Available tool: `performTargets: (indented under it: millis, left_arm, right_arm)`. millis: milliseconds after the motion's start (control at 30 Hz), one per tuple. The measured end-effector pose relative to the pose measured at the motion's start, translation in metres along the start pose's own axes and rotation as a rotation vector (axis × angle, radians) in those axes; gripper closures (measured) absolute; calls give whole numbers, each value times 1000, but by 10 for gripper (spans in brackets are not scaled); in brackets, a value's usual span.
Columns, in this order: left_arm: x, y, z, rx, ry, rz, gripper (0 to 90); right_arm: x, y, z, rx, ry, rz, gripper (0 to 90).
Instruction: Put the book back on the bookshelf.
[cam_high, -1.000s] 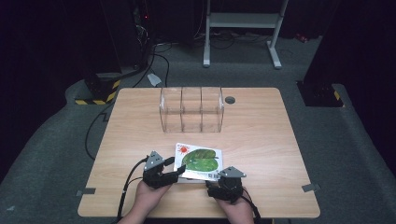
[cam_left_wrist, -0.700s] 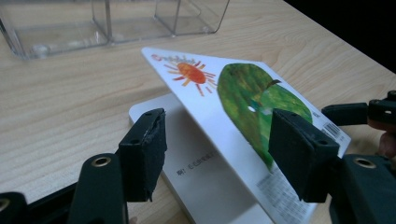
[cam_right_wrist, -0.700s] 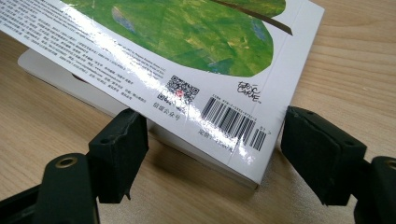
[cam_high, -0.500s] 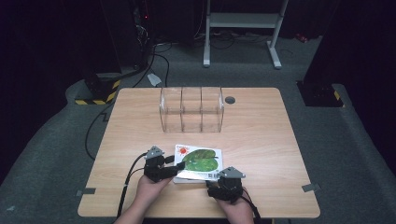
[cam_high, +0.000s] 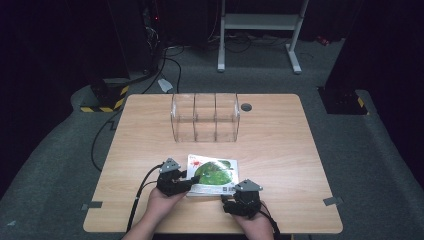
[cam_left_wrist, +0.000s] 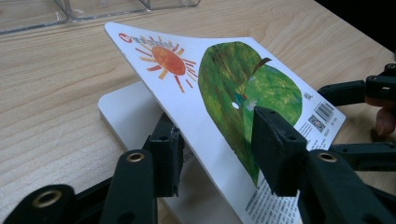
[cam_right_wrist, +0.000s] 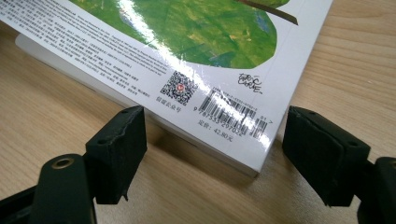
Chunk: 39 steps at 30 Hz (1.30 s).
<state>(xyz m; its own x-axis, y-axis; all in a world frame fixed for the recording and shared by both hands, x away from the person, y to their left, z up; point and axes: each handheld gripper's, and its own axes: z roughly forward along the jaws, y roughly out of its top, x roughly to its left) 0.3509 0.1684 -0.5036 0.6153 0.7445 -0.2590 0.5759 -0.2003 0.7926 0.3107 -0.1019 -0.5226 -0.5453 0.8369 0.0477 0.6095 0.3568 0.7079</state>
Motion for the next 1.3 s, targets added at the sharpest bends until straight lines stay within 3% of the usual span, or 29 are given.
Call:
performTargets:
  millis: [267,433,600,900,1300]
  left_arm:
    - [-5,-2,-4,-10,26,101,618]
    - [-11,-4,-8,-44,41,174,644]
    - [-17,-4,-14,-67,55,235,657]
    - [-28,-5,-21,-118,52,317,680]
    - [-34,-6,-26,-154,51,376,691]
  right_arm:
    - [-15,-4,-7,-48,23,39,272]
    - [-21,-3,-11,-80,24,76,311]
    - [-24,-2,-12,-116,29,63,340]
    - [-26,0,-10,-159,37,56,323]
    - [-37,11,-2,-150,138,164,249]
